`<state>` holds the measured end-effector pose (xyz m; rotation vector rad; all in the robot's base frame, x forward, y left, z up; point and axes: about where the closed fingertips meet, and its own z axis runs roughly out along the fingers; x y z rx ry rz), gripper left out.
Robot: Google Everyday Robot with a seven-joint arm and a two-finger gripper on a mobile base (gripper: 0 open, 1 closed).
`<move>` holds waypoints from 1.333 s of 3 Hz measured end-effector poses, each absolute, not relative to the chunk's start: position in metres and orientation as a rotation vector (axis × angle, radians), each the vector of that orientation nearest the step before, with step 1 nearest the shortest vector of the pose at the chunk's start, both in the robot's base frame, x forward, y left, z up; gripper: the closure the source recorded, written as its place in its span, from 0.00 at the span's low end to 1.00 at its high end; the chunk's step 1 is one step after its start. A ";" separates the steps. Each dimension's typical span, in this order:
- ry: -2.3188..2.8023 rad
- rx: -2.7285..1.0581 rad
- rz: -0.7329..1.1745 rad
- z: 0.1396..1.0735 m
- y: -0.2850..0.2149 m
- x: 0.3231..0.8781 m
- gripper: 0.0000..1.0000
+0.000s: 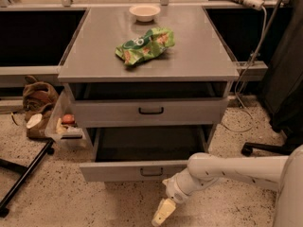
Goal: Close middle drawer
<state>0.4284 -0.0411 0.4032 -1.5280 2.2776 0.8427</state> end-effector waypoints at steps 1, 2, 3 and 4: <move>2.278 -1.528 0.843 0.403 -0.041 0.428 0.00; 2.279 -1.556 0.783 0.403 -0.042 0.442 0.00; 2.271 -1.610 0.700 0.402 -0.041 0.475 0.00; 2.252 -1.648 0.673 0.401 -0.036 0.493 0.00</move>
Offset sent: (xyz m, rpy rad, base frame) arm 0.0352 -0.0052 0.0027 -0.0872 -0.0739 0.0173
